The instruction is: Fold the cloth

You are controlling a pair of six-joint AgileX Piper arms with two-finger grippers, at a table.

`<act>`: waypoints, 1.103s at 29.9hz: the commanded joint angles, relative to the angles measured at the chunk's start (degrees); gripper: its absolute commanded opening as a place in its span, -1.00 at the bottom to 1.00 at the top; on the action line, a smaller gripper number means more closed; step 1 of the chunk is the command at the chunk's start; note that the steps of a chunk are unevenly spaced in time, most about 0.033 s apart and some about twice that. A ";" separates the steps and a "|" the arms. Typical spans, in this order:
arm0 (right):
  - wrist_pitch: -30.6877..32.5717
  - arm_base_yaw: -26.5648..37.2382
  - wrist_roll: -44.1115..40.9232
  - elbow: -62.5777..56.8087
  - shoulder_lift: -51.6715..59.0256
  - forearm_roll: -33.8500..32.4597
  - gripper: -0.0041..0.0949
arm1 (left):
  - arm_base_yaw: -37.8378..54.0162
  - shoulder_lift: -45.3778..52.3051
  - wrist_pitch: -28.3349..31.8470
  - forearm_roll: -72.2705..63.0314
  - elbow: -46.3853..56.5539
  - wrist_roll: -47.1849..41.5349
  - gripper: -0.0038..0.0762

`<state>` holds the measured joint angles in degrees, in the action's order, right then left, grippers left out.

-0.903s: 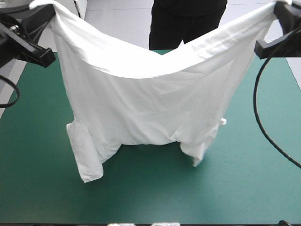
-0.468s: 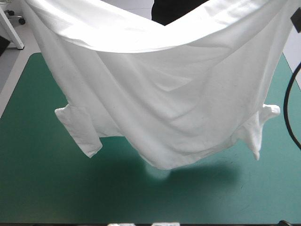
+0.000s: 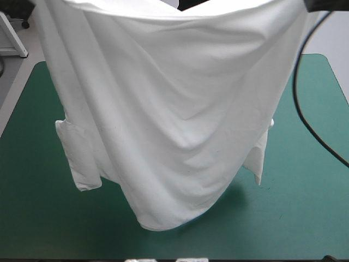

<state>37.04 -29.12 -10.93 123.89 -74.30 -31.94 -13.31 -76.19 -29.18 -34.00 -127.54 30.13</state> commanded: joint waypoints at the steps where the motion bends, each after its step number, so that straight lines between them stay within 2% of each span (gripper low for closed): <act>1: -5.77 -0.02 -5.92 0.89 -4.65 -11.44 -0.95 | -0.23 -4.90 11.25 0.87 -0.85 -0.02 -0.93; 4: -11.15 1.16 -12.31 1.13 -7.99 -19.00 -0.95 | -0.23 -8.23 19.17 0.87 -0.85 1.33 -0.93; 7: -13.46 4.91 -20.93 3.93 -11.35 -22.07 -0.95 | -0.23 -10.31 24.55 0.37 -0.85 2.38 -0.93; 11: -14.82 9.53 -23.93 9.27 -14.84 -18.89 -0.95 | -0.23 -11.46 26.76 0.37 -0.85 4.76 -0.93; 17: -16.38 10.84 -15.77 12.95 -17.13 -9.02 -0.95 | -0.23 -12.16 30.83 0.37 -0.85 7.19 -0.93; 21: -14.69 10.84 -14.25 12.85 -18.69 -5.57 -0.95 | -0.23 -13.47 27.52 0.37 -0.85 8.52 -0.93; 26: -10.62 10.88 -14.64 11.50 -21.62 -3.22 -0.95 | -0.23 -17.58 18.86 0.37 -0.75 10.93 -0.93; 30: -5.42 11.87 -13.32 5.73 -24.19 0.39 -0.95 | -0.11 -22.31 13.13 0.72 1.80 8.16 -0.93; 33: -2.98 13.34 -11.30 -0.78 -25.59 5.73 -0.95 | -0.11 -24.22 8.93 3.91 5.73 5.71 -0.93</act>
<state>34.80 -17.26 -24.29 126.73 -100.96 -29.20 -13.31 -101.30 -19.86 -31.71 -123.17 38.38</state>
